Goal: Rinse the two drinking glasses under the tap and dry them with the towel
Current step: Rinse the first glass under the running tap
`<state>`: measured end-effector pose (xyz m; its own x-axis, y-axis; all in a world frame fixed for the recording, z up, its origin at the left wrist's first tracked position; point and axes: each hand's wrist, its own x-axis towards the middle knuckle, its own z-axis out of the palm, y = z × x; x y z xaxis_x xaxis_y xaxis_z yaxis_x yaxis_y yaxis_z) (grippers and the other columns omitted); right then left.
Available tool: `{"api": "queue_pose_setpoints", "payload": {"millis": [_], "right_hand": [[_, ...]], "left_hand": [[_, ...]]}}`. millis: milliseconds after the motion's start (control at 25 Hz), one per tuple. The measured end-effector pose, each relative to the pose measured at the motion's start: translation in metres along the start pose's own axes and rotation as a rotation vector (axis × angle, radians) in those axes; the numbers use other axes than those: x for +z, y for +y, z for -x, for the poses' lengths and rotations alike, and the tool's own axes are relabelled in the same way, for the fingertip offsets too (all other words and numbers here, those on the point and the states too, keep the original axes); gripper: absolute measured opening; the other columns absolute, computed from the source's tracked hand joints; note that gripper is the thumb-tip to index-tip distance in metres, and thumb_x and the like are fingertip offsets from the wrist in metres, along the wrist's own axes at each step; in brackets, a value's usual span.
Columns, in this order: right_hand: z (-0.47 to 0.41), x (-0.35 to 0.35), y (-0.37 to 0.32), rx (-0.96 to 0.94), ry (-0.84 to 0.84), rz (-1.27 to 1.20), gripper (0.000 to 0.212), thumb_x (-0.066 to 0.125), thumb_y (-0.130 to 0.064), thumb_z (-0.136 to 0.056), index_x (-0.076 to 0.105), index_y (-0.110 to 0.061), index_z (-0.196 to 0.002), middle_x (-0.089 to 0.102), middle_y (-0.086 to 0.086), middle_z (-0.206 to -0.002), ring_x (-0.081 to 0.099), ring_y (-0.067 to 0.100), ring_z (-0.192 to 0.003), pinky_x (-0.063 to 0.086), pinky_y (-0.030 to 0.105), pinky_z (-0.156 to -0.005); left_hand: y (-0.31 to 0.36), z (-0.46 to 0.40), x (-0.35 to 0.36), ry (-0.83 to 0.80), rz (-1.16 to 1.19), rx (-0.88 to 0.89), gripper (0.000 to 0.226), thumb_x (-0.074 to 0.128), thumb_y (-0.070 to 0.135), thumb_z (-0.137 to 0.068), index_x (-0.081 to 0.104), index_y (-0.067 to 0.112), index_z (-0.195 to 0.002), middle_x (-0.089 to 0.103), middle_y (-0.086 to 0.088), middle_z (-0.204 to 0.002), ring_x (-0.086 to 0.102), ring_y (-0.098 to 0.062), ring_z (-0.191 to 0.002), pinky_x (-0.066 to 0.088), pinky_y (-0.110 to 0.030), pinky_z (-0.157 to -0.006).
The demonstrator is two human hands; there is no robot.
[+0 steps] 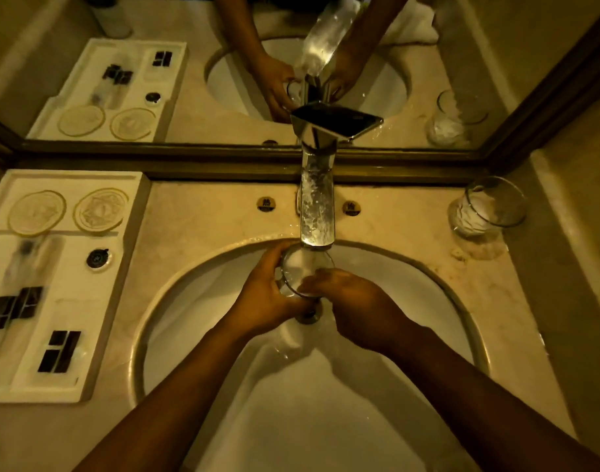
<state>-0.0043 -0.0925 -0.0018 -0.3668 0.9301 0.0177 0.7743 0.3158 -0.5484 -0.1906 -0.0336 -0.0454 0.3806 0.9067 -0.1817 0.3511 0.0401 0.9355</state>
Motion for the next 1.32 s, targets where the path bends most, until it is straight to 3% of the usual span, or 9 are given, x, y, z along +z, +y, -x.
{"api": "queue_pose_setpoints", "payload": {"millis": [200,400,560,680,760,920,1000,1160,1320], "right_hand": [[-0.019,0.020,0.007,0.048,-0.311,0.145,0.033,0.058,-0.013,-0.094,0.064,-0.016,-0.126,0.065,0.008,-0.126,0.058,0.027,-0.117,0.045,0.034,-0.096],[-0.019,0.040,0.012,0.071,-0.056,-0.017,0.020,0.068,-0.010,-0.086,0.073,-0.011,-0.106,0.075,0.010,-0.097,0.070,0.026,-0.088,0.045,0.022,-0.074],[-0.018,0.041,0.004,0.093,0.171,-0.121,0.010,0.067,-0.011,-0.082,0.076,-0.012,-0.087,0.075,0.008,-0.082,0.070,0.025,-0.076,0.054,0.027,-0.070],[-0.022,0.042,0.001,0.109,0.295,-0.086,0.019,0.066,-0.034,-0.087,0.076,-0.017,-0.086,0.074,0.001,-0.079,0.068,0.017,-0.071,0.056,0.030,-0.067],[-0.024,0.044,-0.007,0.093,0.273,-0.007,0.035,0.054,-0.047,-0.092,0.076,-0.019,-0.086,0.073,-0.002,-0.074,0.066,0.014,-0.066,0.054,0.030,-0.060],[-0.021,0.040,-0.005,0.072,0.060,-0.010,0.036,0.049,-0.048,-0.096,0.072,-0.027,-0.113,0.076,0.000,-0.099,0.070,0.018,-0.087,0.049,0.025,-0.072],[-0.017,0.029,0.007,-0.014,-0.121,0.022,0.034,0.052,-0.051,-0.095,0.069,-0.032,-0.117,0.073,-0.004,-0.107,0.067,0.015,-0.094,0.045,0.023,-0.073],[-0.014,0.026,0.020,-0.038,-0.379,-0.098,0.039,0.059,-0.025,-0.097,0.056,-0.028,-0.135,0.062,-0.003,-0.132,0.059,0.011,-0.114,0.044,0.023,-0.095],[-0.019,0.037,0.002,0.134,-0.322,-0.032,0.049,0.052,-0.011,-0.096,0.043,-0.018,-0.144,0.056,0.008,-0.136,0.056,0.025,-0.118,0.048,0.037,-0.099]], "left_hand": [[-0.005,-0.009,-0.006,-0.127,-0.233,0.078,0.098,0.096,0.037,-0.050,0.048,0.036,-0.136,0.054,0.013,-0.135,0.054,0.001,-0.120,0.052,-0.024,-0.094],[-0.007,-0.013,-0.012,-0.077,-0.226,0.086,0.098,0.098,0.037,-0.052,0.053,0.033,-0.139,0.060,0.015,-0.132,0.056,-0.001,-0.121,0.052,-0.030,-0.098],[-0.016,-0.005,0.001,0.041,0.139,-0.007,0.077,0.092,0.017,-0.063,0.061,0.029,-0.133,0.070,0.011,-0.123,0.064,-0.008,-0.118,0.054,-0.031,-0.099],[-0.012,-0.001,0.026,0.091,0.617,-0.266,0.033,0.056,0.047,-0.094,0.064,0.033,-0.123,0.075,-0.002,-0.114,0.070,-0.024,-0.105,0.058,-0.044,-0.091],[-0.007,-0.006,0.037,0.103,0.952,-0.518,0.051,0.041,0.060,-0.096,0.073,0.024,-0.110,0.077,-0.009,-0.101,0.074,-0.022,-0.087,0.061,-0.034,-0.076],[-0.004,-0.022,0.038,0.026,0.896,-0.645,0.041,0.049,0.039,-0.098,0.071,0.010,-0.079,0.070,-0.007,-0.062,0.068,-0.017,-0.048,0.051,-0.019,-0.045],[-0.010,-0.030,0.031,-0.080,0.738,-0.759,0.038,0.053,0.042,-0.095,0.070,0.011,-0.082,0.072,-0.009,-0.067,0.069,-0.023,-0.056,0.054,-0.026,-0.051],[-0.028,-0.041,0.018,-0.269,0.568,-0.888,0.066,0.080,0.063,-0.061,0.076,0.011,-0.102,0.055,-0.012,-0.118,0.045,-0.033,-0.108,0.034,-0.047,-0.098],[-0.006,-0.038,0.021,0.048,0.668,-0.737,0.032,0.063,0.042,-0.082,0.082,0.016,-0.081,0.074,-0.012,-0.088,0.065,-0.032,-0.092,0.047,-0.042,-0.090]]}}
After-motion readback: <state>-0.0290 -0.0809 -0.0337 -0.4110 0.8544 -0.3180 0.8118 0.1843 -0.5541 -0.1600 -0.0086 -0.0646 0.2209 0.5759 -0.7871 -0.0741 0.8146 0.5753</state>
